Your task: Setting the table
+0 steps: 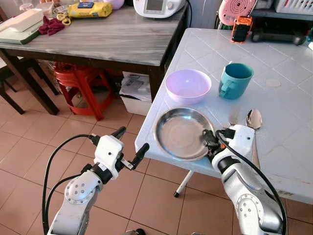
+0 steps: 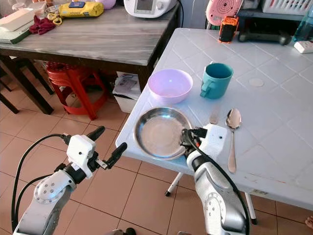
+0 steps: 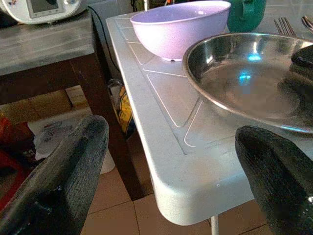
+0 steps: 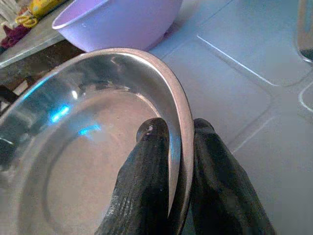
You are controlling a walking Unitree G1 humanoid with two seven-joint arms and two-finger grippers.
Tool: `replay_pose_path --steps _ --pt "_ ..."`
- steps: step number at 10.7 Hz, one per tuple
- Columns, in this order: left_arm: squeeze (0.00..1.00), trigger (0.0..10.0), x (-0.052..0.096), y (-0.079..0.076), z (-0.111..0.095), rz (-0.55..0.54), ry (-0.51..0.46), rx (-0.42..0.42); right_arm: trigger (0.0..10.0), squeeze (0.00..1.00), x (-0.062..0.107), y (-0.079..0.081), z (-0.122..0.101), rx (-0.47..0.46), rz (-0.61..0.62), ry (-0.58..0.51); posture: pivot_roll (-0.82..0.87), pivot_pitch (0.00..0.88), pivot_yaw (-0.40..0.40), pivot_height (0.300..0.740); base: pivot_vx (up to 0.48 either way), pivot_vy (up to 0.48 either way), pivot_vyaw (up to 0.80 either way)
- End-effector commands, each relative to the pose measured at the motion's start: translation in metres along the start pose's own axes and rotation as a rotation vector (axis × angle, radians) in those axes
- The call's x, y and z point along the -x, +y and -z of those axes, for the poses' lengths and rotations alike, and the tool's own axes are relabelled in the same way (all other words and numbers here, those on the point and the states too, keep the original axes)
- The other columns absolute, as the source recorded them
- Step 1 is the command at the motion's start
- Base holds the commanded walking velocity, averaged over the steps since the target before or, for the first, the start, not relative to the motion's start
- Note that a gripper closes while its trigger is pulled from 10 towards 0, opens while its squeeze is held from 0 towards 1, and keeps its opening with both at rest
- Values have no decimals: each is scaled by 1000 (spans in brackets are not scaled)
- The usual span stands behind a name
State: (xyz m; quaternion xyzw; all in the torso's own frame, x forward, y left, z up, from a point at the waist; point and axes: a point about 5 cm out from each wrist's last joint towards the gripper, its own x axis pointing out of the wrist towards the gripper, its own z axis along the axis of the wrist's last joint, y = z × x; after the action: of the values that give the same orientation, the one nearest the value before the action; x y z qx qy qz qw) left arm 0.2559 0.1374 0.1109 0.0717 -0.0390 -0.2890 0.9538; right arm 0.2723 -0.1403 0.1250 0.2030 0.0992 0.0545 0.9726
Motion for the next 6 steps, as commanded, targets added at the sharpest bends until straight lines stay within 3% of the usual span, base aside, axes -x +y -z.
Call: replay_pose_path --steps 1,4,6 --pt "0 10000 3 3 0 14 5 -15 0 0 0 -4 17 -36 29 93 -40 138 89 740 0 0 0" --pt "0 10000 10 -3 -7 153 -30 30 0 0 1 -9 18 -32 45 103 -44 134 88 740 0 0 0" --pt "0 10000 15 1 -6 185 -21 18 0 0 1 -11 17 -28 50 107 -48 132 87 740 0 0 0"
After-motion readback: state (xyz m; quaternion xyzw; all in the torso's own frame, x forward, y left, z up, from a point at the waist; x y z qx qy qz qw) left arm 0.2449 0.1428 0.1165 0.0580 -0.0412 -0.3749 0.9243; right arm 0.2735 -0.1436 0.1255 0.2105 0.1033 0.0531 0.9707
